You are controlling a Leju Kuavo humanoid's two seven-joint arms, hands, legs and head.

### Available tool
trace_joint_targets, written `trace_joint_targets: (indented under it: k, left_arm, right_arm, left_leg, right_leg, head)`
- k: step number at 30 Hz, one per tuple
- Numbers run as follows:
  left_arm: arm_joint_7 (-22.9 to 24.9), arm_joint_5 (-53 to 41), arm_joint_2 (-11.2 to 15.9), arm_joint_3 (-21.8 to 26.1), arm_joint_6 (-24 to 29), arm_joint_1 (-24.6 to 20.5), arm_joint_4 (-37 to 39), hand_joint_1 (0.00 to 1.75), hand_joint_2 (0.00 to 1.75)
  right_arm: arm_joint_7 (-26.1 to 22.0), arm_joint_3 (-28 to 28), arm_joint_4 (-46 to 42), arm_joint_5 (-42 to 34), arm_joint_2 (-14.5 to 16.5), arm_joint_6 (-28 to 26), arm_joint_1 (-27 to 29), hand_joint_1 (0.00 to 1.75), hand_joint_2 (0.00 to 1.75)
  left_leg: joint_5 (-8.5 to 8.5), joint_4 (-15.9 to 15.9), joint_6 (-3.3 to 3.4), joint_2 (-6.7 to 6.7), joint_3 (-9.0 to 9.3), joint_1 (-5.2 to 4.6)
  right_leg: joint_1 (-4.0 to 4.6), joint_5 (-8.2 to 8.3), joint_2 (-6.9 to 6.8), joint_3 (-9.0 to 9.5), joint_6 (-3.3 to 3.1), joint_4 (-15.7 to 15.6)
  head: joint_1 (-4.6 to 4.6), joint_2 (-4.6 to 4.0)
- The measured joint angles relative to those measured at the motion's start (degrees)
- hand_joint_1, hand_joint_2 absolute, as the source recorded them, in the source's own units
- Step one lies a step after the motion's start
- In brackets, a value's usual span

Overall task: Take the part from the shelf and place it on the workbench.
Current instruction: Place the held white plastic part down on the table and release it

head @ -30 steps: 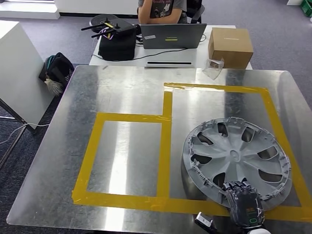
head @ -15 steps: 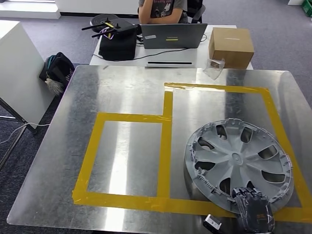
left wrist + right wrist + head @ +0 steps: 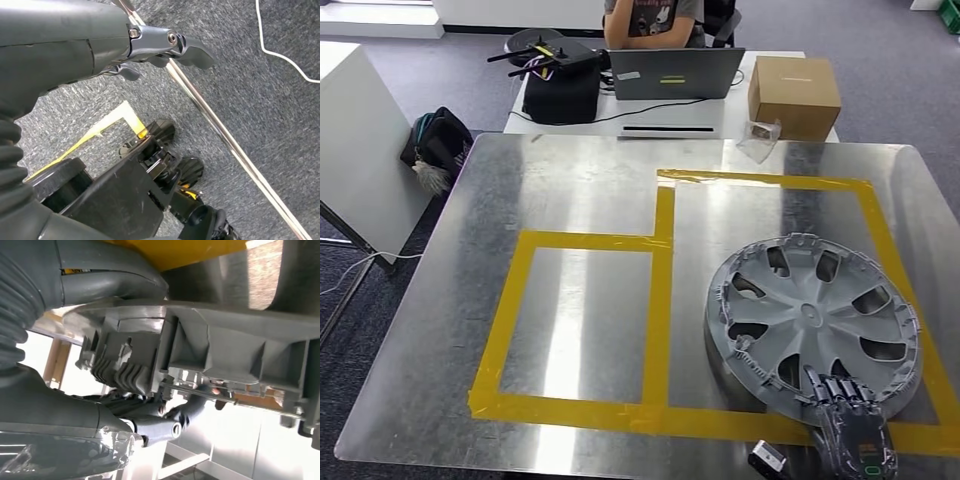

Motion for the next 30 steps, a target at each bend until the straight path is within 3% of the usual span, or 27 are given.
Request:
trace_joint_targets:
  k: [4, 8, 14, 18, 20, 22, 23, 24, 25, 28, 30]
  left_arm:
    - [0.0, 0.4, 0.1, 0.0, 0.6, 0.2, 0.1, 0.0, 0.0]
    - [-0.1, 1.2, 0.2, 0.5, 0.7, 0.4, 0.2, 0.0, 0.0]
    - [-0.5, 1.9, 0.6, 1.1, 0.7, 0.7, 0.3, 0.0, 0.0]
    - [-0.7, 1.9, 0.6, 1.3, 0.7, 0.6, 0.3, 0.0, 0.0]
    - [-0.8, 2.0, 0.5, 1.4, 0.6, 0.6, 0.3, 0.0, 0.0]
    - [-0.9, 2.0, 0.5, 1.4, 0.6, 0.7, 0.4, 0.0, 0.0]
    - [-0.9, 2.0, 0.5, 1.4, 0.6, 0.7, 0.4, 0.0, 0.0]
    - [-0.9, 2.0, 0.5, 1.5, 0.6, 0.8, 0.4, 0.0, 0.0]
    - [-0.9, 2.0, 0.5, 1.5, 0.6, 0.8, 0.5, 0.0, 0.0]
    - [-0.9, 2.1, 0.5, 1.6, 0.6, 0.8, 0.5, 0.0, 0.0]
    - [-1.0, 2.2, 0.6, 1.8, 0.6, 0.7, 0.5, 0.0, 0.0]
  right_arm:
    - [-1.7, -1.5, -1.3, -4.3, 1.4, -0.4, 1.2, 0.0, 1.75]
    - [-6.0, -3.0, -2.9, -11.9, 3.3, -1.0, 2.5, 0.0, 0.0]
    - [-11.1, -3.9, -6.3, -19.4, 6.3, -2.2, 4.1, 0.0, 0.0]
    - [-11.7, -3.8, -8.2, -19.8, 7.2, -3.1, 4.7, 0.0, 0.0]
    - [-12.0, -3.7, -8.8, -20.1, 7.3, -3.6, 4.9, 0.0, 0.0]
    - [-12.1, -3.7, -9.1, -20.3, 7.4, -3.8, 5.0, 0.0, 0.0]
    - [-12.1, -3.6, -9.2, -20.4, 7.5, -3.8, 5.0, 0.0, 0.0]
    - [-12.1, -3.6, -9.3, -20.5, 7.5, -3.8, 5.1, 0.0, 0.0]
    - [-12.1, -3.6, -9.3, -20.9, 7.5, -3.9, 5.1, 0.0, 0.0]
    - [-12.7, -3.5, -9.7, -23.2, 7.6, -4.0, 5.0, 0.0, 0.0]
    - [-13.0, -3.5, -9.8, -24.1, 7.6, -4.2, 5.0, 0.0, 0.0]
  left_leg:
    - [-0.06, 0.0, 0.08, 0.0, -0.01, -0.09]
    - [-0.17, 0.0, 0.24, 0.0, -0.02, -0.21]
    - [-0.47, 0.2, 0.73, 0.01, -0.03, -0.64]
    - [0.26, -0.5, 1.52, 0.17, 0.19, -0.44]
    - [0.69, -1.2, 1.77, 0.39, 0.34, 0.02]
    - [0.77, -1.2, 1.83, 0.6, 0.29, 0.16]
    - [0.79, -1.2, 1.82, 0.7, 0.28, 0.2]
    - [0.81, -1.2, 1.77, 0.77, 0.28, 0.27]
    - [0.83, -1.2, 1.65, 0.81, 0.28, 0.4]
    - [0.81, -0.8, 0.69, 0.74, 0.09, 0.79]
    - [1.01, -0.3, -0.17, 0.62, -0.26, 0.69]
  right_leg:
    - [-0.1, 0.0, 0.0, -0.02, 0.01, 0.0]
    - [-0.22, -0.05, 0.0, -0.04, 0.08, 0.0]
    - [-0.66, -0.23, 0.02, -0.01, 0.47, -0.1]
    - [-0.68, -0.38, -0.01, 0.01, 1.22, -0.1]
    - [-0.53, -3.02, -0.35, -1.47, 1.51, 3.4]
    - [-0.58, -6.81, -0.6, -4.56, 1.82, 10.7]
    - [-0.65, -7.81, -0.64, -5.85, 1.99, 13.8]
    - [-0.7, -7.68, -0.67, -6.35, 2.15, 15.1]
    - [-0.78, -6.46, -0.69, -5.82, 2.32, 14.2]
    - [-1.1, -1.57, -0.38, -0.27, 2.9, 3.7]
    - [-1.09, -1.01, 0.03, 1.6, 2.47, 0.2]
  head:
    - [-0.01, 0.0]
    - [-0.01, 0.0]
    - [-0.02, 0.0]
    - [-0.01, 0.0]
    - [0.14, 0.0]
    - [0.2, 0.0]
    - [0.17, 0.0]
    - [0.16, 0.0]
    - [0.16, 0.0]
    - [0.26, 0.0]
    - [0.28, 0.0]
